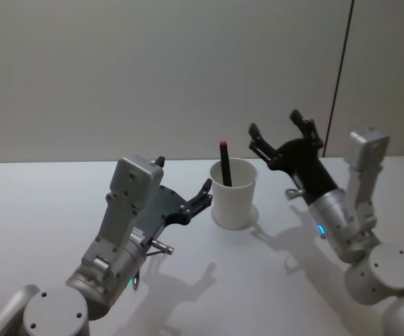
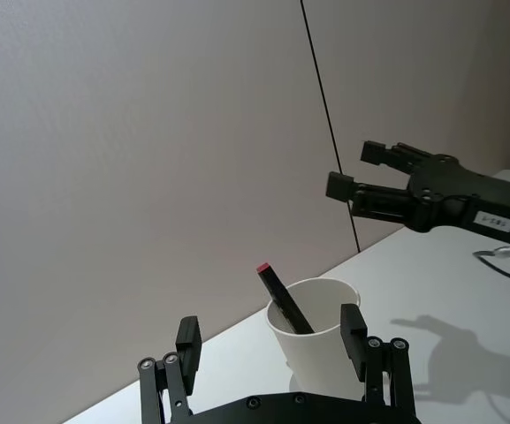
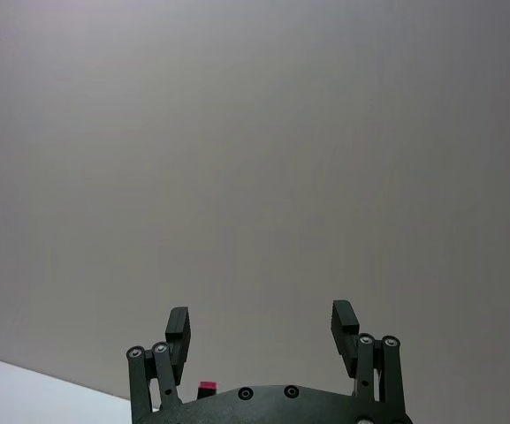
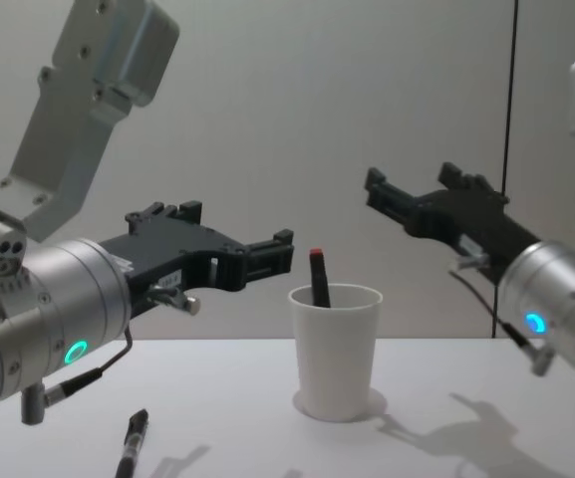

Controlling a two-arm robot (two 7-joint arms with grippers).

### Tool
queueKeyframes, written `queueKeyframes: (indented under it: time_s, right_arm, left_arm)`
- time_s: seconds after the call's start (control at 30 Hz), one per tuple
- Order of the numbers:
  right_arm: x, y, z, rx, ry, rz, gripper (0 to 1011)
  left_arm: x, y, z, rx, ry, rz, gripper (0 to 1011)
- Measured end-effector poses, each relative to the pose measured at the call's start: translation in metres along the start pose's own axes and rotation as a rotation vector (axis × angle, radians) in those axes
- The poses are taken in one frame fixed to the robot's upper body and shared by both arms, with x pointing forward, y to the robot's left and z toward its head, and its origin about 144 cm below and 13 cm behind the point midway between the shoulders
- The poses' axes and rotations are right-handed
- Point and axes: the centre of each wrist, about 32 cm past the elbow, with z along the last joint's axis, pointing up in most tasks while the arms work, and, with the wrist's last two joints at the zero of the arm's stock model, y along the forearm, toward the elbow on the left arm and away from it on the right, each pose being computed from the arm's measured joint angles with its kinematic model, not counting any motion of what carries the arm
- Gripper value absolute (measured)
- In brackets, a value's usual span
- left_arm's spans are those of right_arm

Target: Place the pen into the pen holder.

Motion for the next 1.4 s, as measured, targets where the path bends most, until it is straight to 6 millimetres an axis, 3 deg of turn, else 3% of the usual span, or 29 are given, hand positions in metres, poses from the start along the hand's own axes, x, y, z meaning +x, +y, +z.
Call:
queueKeyframes:
  time_s: [0.7, 1.4]
  right_arm:
    - [0.018, -0.064, 0.054, -0.211, -0.008, -0.054, 1001]
    - [0.027, -0.111, 0.086, -0.381, 0.023, -0.108, 1002]
  left_arm:
    - [0.0, 0.0, 0.0, 0.0, 0.0, 0.0, 1004]
    - [0.0, 0.0, 0.0, 0.0, 0.0, 0.0, 1004]
